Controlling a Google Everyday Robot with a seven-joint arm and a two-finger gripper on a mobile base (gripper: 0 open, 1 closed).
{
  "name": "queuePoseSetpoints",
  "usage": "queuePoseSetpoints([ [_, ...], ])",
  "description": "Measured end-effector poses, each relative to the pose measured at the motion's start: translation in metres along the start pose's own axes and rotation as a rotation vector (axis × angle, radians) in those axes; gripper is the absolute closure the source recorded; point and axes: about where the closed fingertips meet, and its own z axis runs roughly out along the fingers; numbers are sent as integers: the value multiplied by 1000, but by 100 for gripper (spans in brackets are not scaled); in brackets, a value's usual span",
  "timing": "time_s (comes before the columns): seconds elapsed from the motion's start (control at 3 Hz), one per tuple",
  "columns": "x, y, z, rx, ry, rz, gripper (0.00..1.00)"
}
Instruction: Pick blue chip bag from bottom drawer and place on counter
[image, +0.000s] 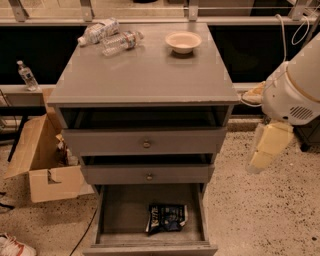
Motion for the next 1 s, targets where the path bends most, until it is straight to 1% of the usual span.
queuePoseSetpoints([
  [0.33,7,2,27,-29,-15,-5,0],
  [0.67,17,11,76,-66,-42,-35,0],
  [1.0,23,22,130,-69,-78,-61,0],
])
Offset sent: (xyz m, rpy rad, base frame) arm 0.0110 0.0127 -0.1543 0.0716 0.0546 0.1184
